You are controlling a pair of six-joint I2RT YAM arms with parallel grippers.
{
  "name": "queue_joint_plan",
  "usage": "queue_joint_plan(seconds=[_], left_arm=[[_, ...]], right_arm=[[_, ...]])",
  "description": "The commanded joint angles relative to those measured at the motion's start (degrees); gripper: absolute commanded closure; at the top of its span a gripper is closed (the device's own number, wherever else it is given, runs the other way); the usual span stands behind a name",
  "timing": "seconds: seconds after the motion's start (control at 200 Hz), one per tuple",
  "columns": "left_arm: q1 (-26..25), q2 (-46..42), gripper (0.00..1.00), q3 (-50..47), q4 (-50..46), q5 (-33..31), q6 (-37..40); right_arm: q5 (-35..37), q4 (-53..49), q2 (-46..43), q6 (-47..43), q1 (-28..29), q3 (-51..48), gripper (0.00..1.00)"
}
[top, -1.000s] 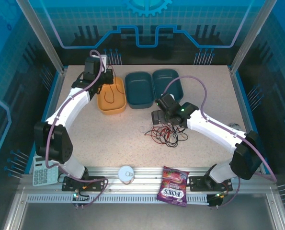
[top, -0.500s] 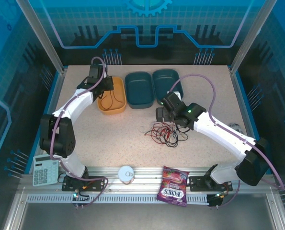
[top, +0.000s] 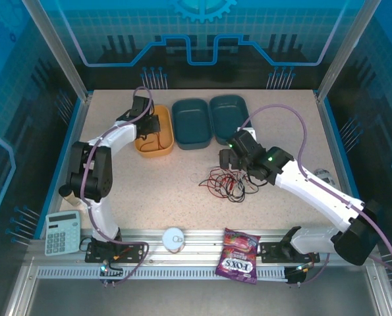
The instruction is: Untangle the cables
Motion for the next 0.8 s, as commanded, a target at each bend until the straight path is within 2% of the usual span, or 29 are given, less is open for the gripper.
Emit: queue_joint_plan(seconds=[0.0,0.435,0.685,0.795], left_arm=[[0.41,2.47,0.98,3.07,-1.88,-0.28,-1.03],[0.36,12.13,0.97,15.17,-11.04,-2.03,0.83],[0.41,11.32,0.64,16.98,-13.47,-2.04,-0.63],[0.41,9.19,0.55,16.17,-13.32,-2.16,-0.55]], right_arm=[[1.14,0.41,-1.89,1.5,-0.52,-1.13,0.0],[0.1,0.47,-1.52,0.54,-0.54,-0.13,0.0],[0.31,-0.09,-1.19,-0.03,-0.56,0.49,0.0],[0.33,-0.19,-0.63,-0.21,-0.52,0.66,0.0]])
